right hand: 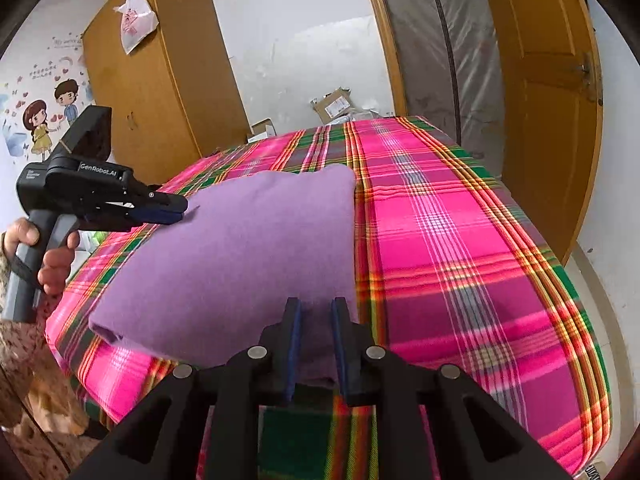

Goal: Fold clothes

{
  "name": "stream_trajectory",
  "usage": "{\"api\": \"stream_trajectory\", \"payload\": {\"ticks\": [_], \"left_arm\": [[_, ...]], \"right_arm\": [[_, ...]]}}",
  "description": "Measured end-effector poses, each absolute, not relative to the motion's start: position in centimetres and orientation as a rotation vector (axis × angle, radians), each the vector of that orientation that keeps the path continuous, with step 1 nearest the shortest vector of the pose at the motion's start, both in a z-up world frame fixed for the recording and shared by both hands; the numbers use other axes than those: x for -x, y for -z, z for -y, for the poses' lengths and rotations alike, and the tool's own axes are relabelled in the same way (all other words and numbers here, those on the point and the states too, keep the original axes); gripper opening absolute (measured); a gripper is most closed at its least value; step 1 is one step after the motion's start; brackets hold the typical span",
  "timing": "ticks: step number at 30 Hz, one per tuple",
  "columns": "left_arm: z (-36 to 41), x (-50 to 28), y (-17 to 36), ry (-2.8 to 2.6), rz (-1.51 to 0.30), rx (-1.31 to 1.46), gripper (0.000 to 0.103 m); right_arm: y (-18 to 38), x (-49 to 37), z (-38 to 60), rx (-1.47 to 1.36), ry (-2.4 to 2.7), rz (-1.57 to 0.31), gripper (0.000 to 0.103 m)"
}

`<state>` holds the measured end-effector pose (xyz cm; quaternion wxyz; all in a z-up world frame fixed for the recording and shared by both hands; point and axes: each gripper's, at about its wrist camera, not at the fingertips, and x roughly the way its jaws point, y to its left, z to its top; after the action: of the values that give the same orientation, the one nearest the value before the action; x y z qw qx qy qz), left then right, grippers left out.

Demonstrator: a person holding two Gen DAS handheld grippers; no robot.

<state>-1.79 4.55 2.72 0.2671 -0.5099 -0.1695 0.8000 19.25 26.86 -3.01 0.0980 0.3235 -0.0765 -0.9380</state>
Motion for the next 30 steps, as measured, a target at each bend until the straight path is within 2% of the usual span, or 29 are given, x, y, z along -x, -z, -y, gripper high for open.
{"api": "stream_trajectory", "payload": {"ticks": [3, 6, 10, 12, 13, 22, 26, 30], "left_arm": [[-4.3, 2.0, -2.2, -2.157, 0.457, 1.362, 0.025], [-3.8, 1.7, -1.9, -2.149, 0.472, 1.342, 0.025], [-2.9, 0.2, -2.7, -2.196, 0.455, 1.328, 0.025], [-2.7, -0.9, -3.1, -2.200, 0.427, 1.304, 0.025], [-2.7, -1.4, -3.3, -2.197, 0.415, 1.291, 0.025], [-4.6, -4.1, -2.6, -2.124, 0.299, 1.290, 0.025], [-4.0, -4.2, -1.8, -2.091, 0.347, 1.261, 0.025], [-4.0, -4.8, -1.4, -2.089, 0.297, 1.208, 0.024]], "right_arm": [[3.5, -19.8, -27.3, -0.976, 2.791, 0.207, 0.029], [4.1, -19.8, -28.3, -1.019, 2.782, 0.247, 0.034], [3.3, -19.8, -28.8, -1.103, 2.776, 0.161, 0.033], [2.2, -19.7, -29.0, -1.098, 2.791, 0.118, 0.023], [1.7, -19.6, -29.0, -1.084, 2.797, 0.106, 0.022], [-1.5, -13.9, -25.4, -0.942, 2.690, -0.013, 0.021], [-0.4, -10.9, -24.5, -1.008, 2.640, -0.033, 0.021], [1.7, -9.4, -24.3, -1.109, 2.596, -0.041, 0.021]]}}
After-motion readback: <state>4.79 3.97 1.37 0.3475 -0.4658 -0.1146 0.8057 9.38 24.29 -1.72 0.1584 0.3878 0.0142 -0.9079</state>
